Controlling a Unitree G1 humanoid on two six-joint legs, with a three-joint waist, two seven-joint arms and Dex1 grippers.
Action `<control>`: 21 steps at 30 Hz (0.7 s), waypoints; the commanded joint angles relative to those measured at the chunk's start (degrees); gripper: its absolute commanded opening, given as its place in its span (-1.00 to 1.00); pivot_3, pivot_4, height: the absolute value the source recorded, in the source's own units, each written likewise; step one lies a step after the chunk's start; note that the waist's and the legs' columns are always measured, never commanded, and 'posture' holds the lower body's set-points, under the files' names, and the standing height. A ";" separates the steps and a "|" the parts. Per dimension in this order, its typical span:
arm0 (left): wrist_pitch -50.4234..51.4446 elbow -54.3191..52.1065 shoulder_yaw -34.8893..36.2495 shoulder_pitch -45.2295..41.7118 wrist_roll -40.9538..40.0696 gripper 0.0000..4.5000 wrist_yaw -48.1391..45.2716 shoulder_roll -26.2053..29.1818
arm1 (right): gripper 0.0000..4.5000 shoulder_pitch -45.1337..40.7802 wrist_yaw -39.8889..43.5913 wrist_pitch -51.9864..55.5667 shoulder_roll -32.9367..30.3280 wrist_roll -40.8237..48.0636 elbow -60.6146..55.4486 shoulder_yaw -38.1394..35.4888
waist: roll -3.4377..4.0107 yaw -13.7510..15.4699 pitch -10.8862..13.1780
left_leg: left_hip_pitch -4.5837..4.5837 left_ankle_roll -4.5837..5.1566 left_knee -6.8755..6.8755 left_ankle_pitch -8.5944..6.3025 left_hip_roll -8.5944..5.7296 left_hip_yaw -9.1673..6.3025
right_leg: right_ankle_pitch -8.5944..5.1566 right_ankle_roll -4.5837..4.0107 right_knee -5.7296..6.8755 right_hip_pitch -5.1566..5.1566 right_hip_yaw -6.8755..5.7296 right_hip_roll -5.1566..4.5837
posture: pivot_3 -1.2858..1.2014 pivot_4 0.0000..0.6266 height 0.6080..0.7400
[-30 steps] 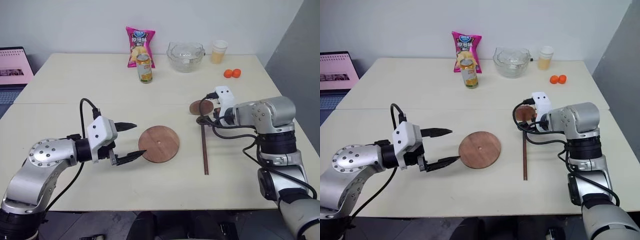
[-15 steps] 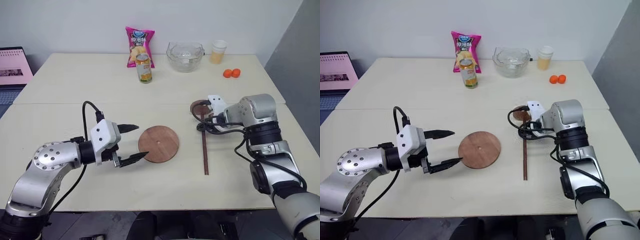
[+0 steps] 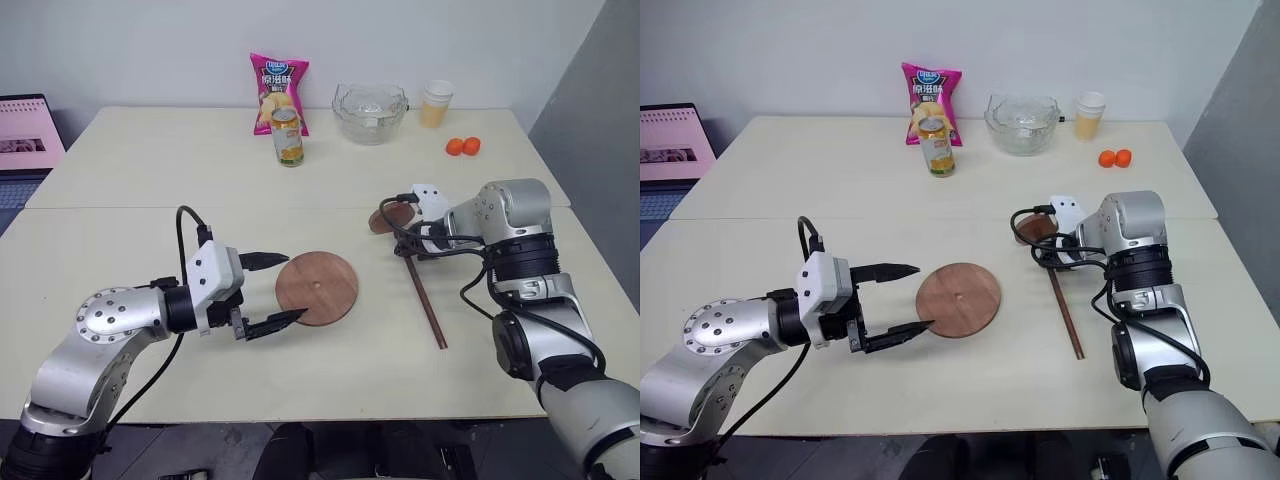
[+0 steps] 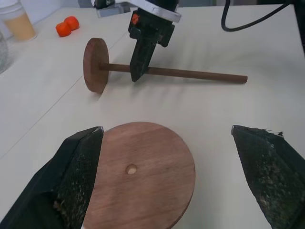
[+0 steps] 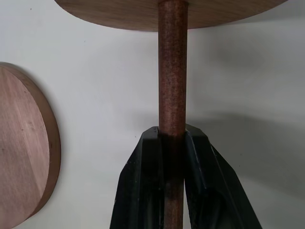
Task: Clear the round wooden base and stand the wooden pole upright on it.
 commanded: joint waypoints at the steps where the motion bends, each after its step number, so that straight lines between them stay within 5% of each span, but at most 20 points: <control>1: -0.80 -1.52 1.61 -0.50 -1.23 1.00 -0.41 0.36 | -0.90 -2.21 -0.45 1.16 0.35 -0.13 -1.99 -2.55 | 0.00 -0.01 0.00 | 0.00 0.00 0.00 0.00 0.00 0.00 | 0.00 0.00 0.00 0.00 0.00 0.00 | 0.03 -0.52 1.00; 9: -0.17 0.38 8.79 3.89 -1.94 1.00 1.41 0.98 | -0.90 -0.65 9.80 -9.78 -0.37 8.11 -24.34 -2.76 | 0.06 -0.61 0.04 | -0.20 0.00 -0.01 0.00 0.02 -0.03 | 0.00 0.01 0.02 -0.24 0.00 0.03 | 0.03 -0.52 1.00; 13: -0.99 1.05 14.09 9.17 -2.84 1.00 0.05 1.02 | -0.90 6.88 17.76 -25.27 3.60 13.85 -36.70 -4.13 | -0.01 -1.09 -0.01 | -0.18 0.00 -0.10 -0.01 0.08 -0.04 | 0.00 0.01 -0.05 -0.24 0.02 0.08 | 0.03 -0.52 1.00; 21: -3.01 1.30 19.18 13.99 -4.73 1.00 -1.72 0.05 | -0.90 18.21 27.93 -62.22 9.24 5.98 -40.75 8.68 | 0.02 -0.98 0.02 | -0.10 0.01 -0.05 -0.01 0.04 -0.06 | 0.02 0.04 0.00 -0.21 0.04 0.04 | 0.03 -0.52 1.00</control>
